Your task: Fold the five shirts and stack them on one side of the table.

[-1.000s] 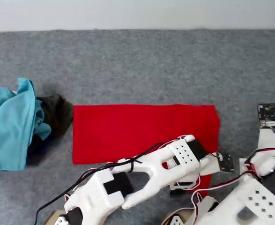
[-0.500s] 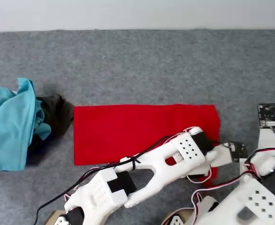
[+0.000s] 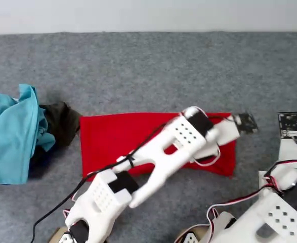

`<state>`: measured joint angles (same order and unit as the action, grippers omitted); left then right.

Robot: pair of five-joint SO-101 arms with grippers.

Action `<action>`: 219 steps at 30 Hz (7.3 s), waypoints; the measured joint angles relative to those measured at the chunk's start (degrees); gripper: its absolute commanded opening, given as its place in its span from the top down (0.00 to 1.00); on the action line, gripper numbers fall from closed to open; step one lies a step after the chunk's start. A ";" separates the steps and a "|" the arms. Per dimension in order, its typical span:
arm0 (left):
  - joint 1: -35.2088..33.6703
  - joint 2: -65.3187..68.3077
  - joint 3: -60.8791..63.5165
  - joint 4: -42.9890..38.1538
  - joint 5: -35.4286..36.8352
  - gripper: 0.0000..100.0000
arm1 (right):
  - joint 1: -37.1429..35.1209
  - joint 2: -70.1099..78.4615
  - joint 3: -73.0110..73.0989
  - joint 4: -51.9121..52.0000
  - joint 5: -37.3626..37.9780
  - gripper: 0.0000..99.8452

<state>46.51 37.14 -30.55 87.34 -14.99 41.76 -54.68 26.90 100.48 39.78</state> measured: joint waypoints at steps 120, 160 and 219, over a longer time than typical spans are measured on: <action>-54.07 -41.14 26.20 11.87 0.26 0.98 | -34.64 45.89 4.40 -32.53 -12.48 0.99; -88.70 -58.29 34.81 11.96 -0.09 0.98 | -85.19 57.85 -18.55 -38.86 -45.10 0.77; -88.79 -58.29 39.82 12.04 -0.09 0.98 | -93.10 117.45 -88.26 -7.91 -52.75 0.99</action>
<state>-42.29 -21.14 9.27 99.38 -15.08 -51.34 62.77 -61.36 92.57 -12.97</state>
